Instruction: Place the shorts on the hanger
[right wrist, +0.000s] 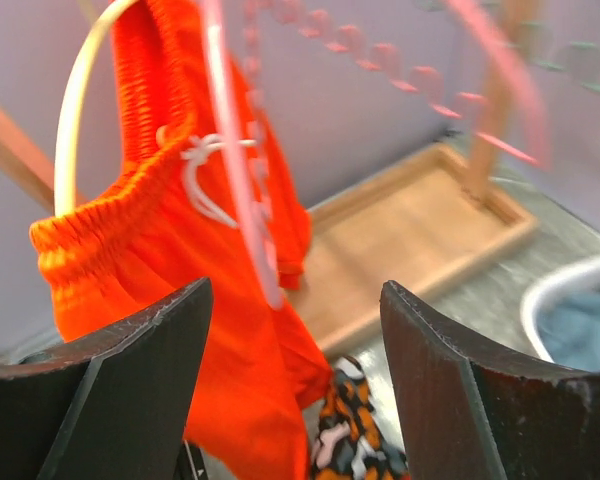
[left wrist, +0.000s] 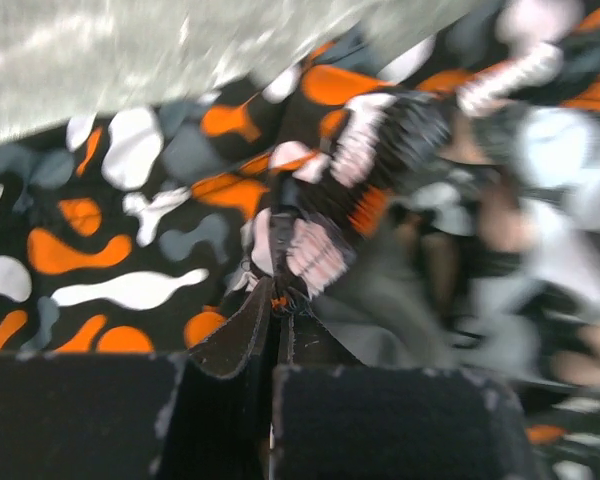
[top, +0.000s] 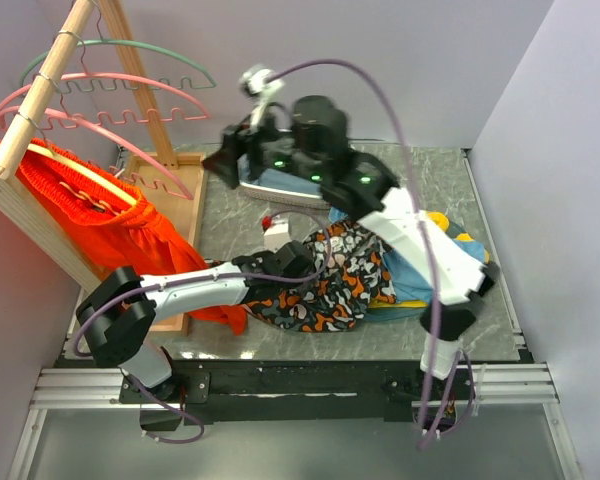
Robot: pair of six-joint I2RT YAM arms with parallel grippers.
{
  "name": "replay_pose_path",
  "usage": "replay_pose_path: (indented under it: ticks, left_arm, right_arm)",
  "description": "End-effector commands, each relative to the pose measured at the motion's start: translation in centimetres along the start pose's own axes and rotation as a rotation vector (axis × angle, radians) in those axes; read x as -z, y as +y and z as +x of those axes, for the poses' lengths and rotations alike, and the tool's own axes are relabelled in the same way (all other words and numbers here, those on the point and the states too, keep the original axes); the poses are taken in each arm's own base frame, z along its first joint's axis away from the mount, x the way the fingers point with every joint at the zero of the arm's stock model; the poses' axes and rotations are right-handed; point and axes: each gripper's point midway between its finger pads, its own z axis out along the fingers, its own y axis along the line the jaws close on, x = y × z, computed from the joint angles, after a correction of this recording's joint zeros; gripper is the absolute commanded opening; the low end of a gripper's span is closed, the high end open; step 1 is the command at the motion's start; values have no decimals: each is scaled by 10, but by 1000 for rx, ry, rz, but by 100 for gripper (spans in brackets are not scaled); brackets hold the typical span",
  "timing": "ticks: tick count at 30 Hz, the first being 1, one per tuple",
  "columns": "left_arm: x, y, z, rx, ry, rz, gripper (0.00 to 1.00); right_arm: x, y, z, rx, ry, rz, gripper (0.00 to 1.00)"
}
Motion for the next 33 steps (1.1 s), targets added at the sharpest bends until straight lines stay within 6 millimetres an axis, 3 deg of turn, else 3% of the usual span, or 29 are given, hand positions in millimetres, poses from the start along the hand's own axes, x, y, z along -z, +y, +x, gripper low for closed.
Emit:
replay_pose_path:
  ticks: [1, 7, 28, 33]
  left_arm:
    - [1, 1, 7, 47, 30, 69, 1]
    - [-3, 4, 14, 38, 44, 77, 1]
    - [-8, 19, 22, 38, 68, 113, 1]
    - [-11, 23, 23, 39, 70, 110, 1]
  right_arm:
    - [-31, 29, -2, 81, -22, -101, 75]
    - [-60, 49, 11, 96, -44, -135, 77]
    - [-113, 54, 53, 87, -18, -187, 79]
    - [-120, 56, 53, 82, -39, -188, 77]
